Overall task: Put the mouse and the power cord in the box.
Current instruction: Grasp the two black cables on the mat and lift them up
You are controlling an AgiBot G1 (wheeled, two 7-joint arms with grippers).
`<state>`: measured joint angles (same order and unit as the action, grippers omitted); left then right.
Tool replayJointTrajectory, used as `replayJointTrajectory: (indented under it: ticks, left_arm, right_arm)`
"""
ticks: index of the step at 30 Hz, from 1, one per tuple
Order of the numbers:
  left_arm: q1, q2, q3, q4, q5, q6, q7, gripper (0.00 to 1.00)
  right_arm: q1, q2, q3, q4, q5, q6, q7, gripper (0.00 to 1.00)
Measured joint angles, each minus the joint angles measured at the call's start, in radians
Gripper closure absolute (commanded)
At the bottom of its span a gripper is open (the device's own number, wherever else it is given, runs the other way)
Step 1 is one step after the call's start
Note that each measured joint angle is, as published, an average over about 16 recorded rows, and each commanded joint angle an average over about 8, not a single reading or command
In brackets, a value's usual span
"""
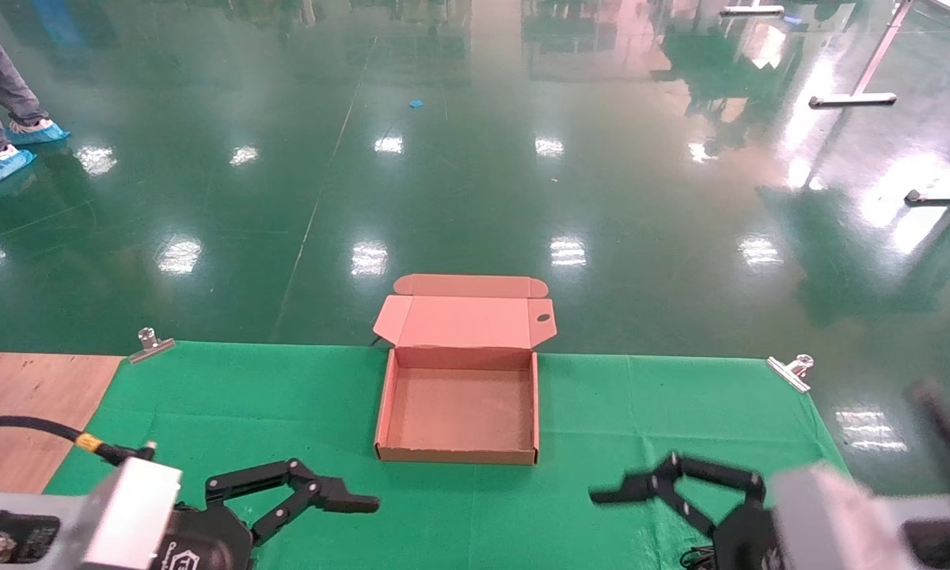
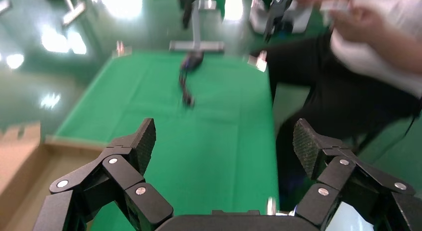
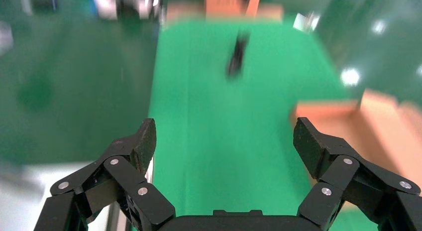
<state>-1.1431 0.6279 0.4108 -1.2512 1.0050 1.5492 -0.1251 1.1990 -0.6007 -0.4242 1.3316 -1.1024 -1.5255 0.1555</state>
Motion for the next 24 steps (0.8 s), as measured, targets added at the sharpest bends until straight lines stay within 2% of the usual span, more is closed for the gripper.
replayJointTrajectory:
  ticks: [14,19,24]
  left_arm:
    - [-0.12,0.071,0.196,0.199,0.482,-0.042,0.173,0.0]
    - [-0.169,0.12,0.251,0.3,0.635,-0.095,0.249,0.0]
    - [-0.212,0.166,0.282,0.409,0.734,-0.157,0.325,0.0]
  right_arm:
    - [0.241,-0.076,-0.33,0.012,-0.582,-0.038,-0.059,0.0]
    - [0.273,-0.092,-0.429,-0.003,-0.731,0.003,-0.064,0.0]
    - [0.26,-0.098,-0.481,-0.039,-0.824,0.08,-0.078,0.0]
